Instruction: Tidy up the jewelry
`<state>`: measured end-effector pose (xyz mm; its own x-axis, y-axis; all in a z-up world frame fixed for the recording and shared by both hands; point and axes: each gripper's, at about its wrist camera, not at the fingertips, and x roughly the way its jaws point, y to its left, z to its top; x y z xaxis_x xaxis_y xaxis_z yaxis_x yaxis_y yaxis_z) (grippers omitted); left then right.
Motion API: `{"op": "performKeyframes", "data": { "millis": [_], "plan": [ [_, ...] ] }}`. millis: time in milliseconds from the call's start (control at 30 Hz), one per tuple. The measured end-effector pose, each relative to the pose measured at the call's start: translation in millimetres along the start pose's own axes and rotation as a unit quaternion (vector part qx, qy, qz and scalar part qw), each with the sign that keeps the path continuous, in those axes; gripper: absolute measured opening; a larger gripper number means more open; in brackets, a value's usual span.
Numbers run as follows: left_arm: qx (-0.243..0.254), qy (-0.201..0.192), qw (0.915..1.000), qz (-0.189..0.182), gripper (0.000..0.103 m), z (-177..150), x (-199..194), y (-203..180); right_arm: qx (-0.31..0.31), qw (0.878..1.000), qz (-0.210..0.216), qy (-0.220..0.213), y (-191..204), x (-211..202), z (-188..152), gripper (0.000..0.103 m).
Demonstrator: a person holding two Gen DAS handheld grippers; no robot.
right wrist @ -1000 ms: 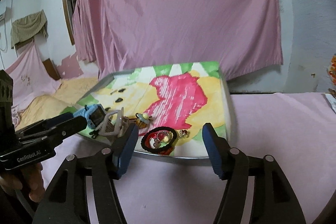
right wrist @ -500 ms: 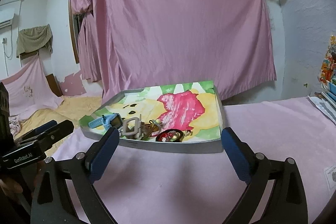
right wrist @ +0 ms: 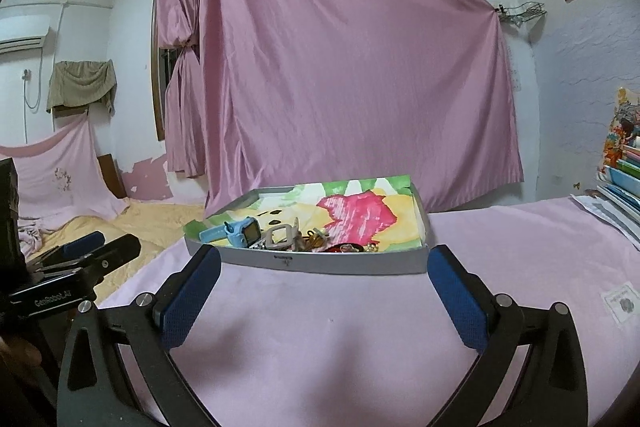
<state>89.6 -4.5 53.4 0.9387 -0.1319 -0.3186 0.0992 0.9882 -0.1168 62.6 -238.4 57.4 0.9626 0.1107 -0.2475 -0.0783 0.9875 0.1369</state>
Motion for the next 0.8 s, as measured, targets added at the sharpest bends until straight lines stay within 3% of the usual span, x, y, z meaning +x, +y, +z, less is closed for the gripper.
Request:
{"op": "performKeyframes", "data": {
  "millis": [400,800],
  "plan": [
    [0.010,-0.010,0.9999,0.005,0.103,-32.1,-34.4,6.7,0.005,0.999,-0.033,-0.023,4.8,-44.7,-27.5,0.102],
    [0.001,-0.021,0.9996,0.019,0.103,-45.6,-50.3,11.6,0.013,0.999,-0.027,-0.017,2.9,-53.7,-41.6,0.102]
  ]
}}
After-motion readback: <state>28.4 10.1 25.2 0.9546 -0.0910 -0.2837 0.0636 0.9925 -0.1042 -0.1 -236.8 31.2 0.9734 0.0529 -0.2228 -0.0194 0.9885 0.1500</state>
